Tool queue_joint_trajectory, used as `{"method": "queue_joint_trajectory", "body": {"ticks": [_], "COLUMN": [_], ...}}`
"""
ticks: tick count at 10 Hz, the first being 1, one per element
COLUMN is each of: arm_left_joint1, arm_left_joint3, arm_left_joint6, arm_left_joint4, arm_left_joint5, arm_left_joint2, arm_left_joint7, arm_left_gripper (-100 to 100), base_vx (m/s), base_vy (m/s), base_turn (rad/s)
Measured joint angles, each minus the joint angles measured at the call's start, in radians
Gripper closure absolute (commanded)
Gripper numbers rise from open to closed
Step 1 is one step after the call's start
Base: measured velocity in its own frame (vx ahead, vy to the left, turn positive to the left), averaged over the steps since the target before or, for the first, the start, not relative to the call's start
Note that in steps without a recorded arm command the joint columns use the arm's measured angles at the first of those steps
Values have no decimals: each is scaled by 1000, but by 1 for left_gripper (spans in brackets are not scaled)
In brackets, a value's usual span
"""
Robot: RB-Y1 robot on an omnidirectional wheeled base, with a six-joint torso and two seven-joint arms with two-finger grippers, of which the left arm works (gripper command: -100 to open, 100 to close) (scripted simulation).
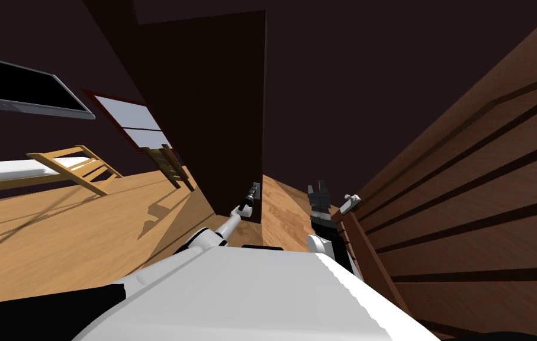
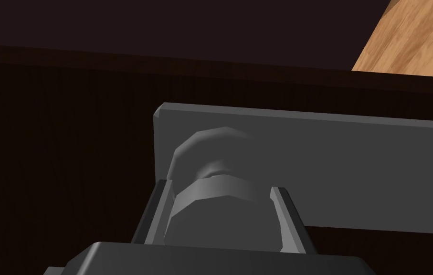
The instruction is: Push the door open
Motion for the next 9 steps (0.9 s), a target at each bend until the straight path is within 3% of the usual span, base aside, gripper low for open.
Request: {"method": "queue_joint_trajectory", "body": {"ticks": [4, 6, 9], "arm_left_joint1": [5, 17, 2], "arm_left_joint3": [-1, 10, 34], "arm_left_joint6": [3, 11, -7], "arm_left_joint4": [4, 3, 31], "arm_left_joint5": [0, 2, 7], "arm_left_joint2": [-1, 3, 9], "arm_left_joint7": [0, -4, -7], "arm_left_gripper": [100, 100, 100], "base_vx": [16, 148, 173], "base_vy": [-12, -90, -106], "base_turn": [10, 46, 51]}}
